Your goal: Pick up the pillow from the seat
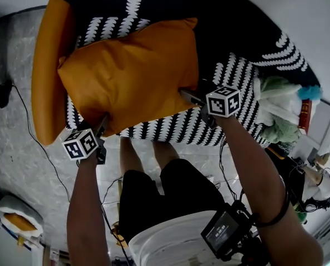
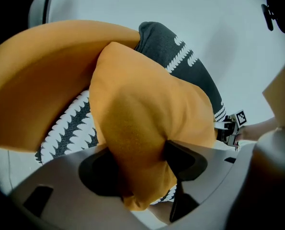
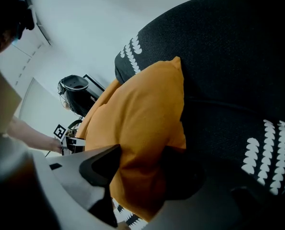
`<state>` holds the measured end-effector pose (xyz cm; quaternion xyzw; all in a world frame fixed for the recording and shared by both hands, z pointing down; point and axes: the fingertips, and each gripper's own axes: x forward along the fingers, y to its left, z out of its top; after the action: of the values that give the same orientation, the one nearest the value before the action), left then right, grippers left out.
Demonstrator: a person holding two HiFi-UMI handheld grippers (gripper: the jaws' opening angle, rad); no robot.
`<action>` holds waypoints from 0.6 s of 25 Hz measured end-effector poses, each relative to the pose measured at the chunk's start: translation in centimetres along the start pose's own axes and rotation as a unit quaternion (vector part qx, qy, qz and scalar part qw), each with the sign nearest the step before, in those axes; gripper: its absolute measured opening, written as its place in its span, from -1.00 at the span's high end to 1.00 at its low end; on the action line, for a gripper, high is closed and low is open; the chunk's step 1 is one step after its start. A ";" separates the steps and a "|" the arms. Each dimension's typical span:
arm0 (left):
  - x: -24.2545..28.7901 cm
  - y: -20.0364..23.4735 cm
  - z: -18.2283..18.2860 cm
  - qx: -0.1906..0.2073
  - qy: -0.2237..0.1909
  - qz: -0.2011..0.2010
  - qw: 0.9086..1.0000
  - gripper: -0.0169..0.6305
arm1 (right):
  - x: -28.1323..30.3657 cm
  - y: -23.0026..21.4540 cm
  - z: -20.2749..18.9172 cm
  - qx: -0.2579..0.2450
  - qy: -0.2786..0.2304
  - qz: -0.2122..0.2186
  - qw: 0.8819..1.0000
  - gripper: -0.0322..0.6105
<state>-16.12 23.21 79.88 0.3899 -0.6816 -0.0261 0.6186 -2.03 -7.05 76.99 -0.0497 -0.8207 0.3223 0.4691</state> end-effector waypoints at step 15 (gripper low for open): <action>-3.0 -2.9 1.1 0.020 -0.039 -0.006 0.999 0.75 | -1.7 2.0 0.5 -0.046 -0.018 -0.010 0.999 0.39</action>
<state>-15.84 22.34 75.65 0.4052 -0.7031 -0.0315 0.5835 -1.93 -6.39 74.46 -0.0575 -0.8433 0.2806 0.4548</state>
